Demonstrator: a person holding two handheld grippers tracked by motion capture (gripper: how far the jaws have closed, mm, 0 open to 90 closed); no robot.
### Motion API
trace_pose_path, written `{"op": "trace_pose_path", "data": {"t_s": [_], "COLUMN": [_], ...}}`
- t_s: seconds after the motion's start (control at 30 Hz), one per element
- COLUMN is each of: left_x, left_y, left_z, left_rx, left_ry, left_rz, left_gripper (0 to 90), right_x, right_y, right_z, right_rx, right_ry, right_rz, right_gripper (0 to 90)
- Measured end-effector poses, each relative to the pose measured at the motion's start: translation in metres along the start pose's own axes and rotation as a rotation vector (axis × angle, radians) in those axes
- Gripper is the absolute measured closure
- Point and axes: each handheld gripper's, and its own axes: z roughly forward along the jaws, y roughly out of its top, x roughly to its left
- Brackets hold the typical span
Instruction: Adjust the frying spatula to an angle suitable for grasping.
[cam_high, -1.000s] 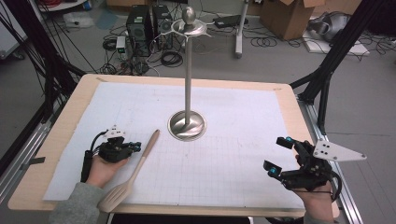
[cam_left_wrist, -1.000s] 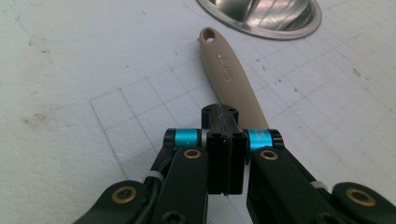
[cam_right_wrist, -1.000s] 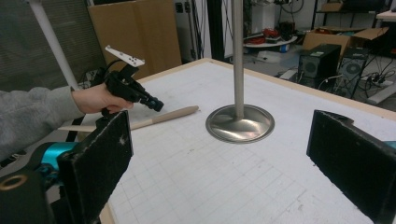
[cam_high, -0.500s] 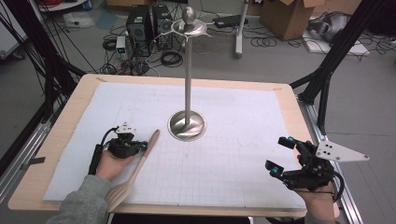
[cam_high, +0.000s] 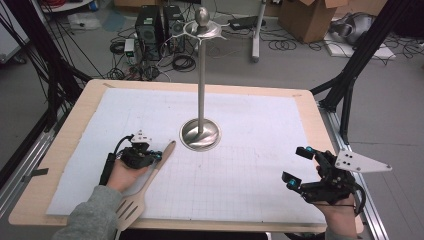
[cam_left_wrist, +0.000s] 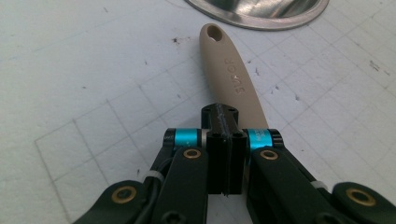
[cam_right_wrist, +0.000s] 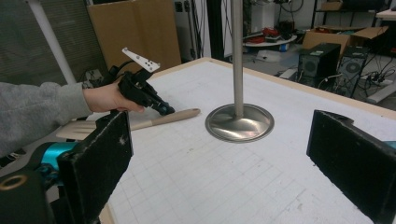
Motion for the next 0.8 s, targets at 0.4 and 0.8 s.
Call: {"op": "trace_pose_path", "data": {"t_s": [0.4,0.8], "left_x": [-0.012,-0.015], "left_y": [0.010,0.015], "left_z": [0.010,0.016], "left_rx": [0.013,0.014], "left_ry": [-0.033,-0.064], "left_rz": [0.073,0.110], "left_gripper": [89.7,89.7], "right_x": [0.000,0.000], "right_y": [0.000,0.000], "right_z": [-0.001,-0.001], "right_rx": [-0.002,-0.003], "right_ry": [0.000,0.000], "right_rz": [-0.001,0.001], "right_gripper": [6.0,6.0]}}
